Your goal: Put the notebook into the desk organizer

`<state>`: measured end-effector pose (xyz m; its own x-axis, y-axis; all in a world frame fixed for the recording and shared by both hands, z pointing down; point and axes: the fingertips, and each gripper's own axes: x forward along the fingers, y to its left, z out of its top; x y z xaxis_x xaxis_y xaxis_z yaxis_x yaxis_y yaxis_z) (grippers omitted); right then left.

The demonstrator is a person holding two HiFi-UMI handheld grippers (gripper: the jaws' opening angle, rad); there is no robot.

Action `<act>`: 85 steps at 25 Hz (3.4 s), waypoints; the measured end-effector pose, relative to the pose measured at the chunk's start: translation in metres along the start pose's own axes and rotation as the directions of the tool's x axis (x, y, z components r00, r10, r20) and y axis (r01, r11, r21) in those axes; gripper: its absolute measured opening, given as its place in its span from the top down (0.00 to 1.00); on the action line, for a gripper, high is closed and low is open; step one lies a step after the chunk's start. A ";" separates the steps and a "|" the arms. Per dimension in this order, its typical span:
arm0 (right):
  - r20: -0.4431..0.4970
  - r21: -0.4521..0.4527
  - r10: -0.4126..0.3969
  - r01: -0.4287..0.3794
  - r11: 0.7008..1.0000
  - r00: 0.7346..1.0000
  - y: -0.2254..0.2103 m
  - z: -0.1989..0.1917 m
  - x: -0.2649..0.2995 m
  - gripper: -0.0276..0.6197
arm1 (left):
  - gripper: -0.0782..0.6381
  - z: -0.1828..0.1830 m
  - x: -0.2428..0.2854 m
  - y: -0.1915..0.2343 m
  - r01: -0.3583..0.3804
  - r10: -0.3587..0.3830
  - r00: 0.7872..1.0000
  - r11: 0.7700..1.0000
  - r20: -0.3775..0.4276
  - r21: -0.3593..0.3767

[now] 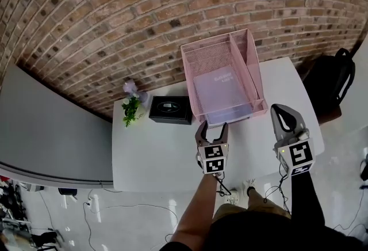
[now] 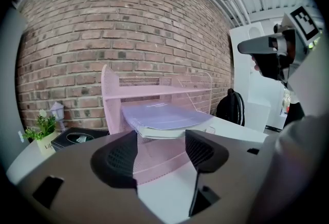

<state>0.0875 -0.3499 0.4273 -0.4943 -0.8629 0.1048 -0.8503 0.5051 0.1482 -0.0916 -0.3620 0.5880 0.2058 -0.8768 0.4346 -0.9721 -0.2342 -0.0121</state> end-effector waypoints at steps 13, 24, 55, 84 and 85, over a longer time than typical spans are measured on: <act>-0.009 -0.007 0.025 -0.025 1.000 1.000 -0.020 -0.007 0.016 0.96 | 0.58 0.018 0.033 0.017 -0.097 0.097 0.995 0.995 -0.003 -0.021; -0.013 -0.004 0.040 -0.040 0.999 0.999 -0.028 -0.009 0.021 0.96 | 0.59 0.014 0.052 0.024 -0.136 0.135 0.991 0.990 -0.022 -0.036; 0.055 0.034 -0.029 0.027 0.999 0.998 -0.012 0.020 -0.013 0.96 | 0.63 0.021 -0.016 0.012 -0.079 0.077 0.996 0.996 0.032 0.035; 0.183 0.077 0.121 -0.136 0.988 0.976 -0.024 0.063 0.047 0.96 | 0.58 0.192 -0.093 0.008 -0.107 0.093 0.945 0.994 0.313 0.028; 0.187 0.073 0.131 -0.147 0.986 0.973 -0.024 0.064 0.050 0.96 | 0.59 0.195 -0.092 0.007 -0.112 0.096 0.943 0.993 0.318 0.032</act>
<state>0.0719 -0.4063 0.3663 -0.6268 -0.7766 -0.0627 -0.7791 0.6241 0.0589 -0.0957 -0.3652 0.3724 0.1365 -0.9831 0.1222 -0.9849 -0.1479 -0.0898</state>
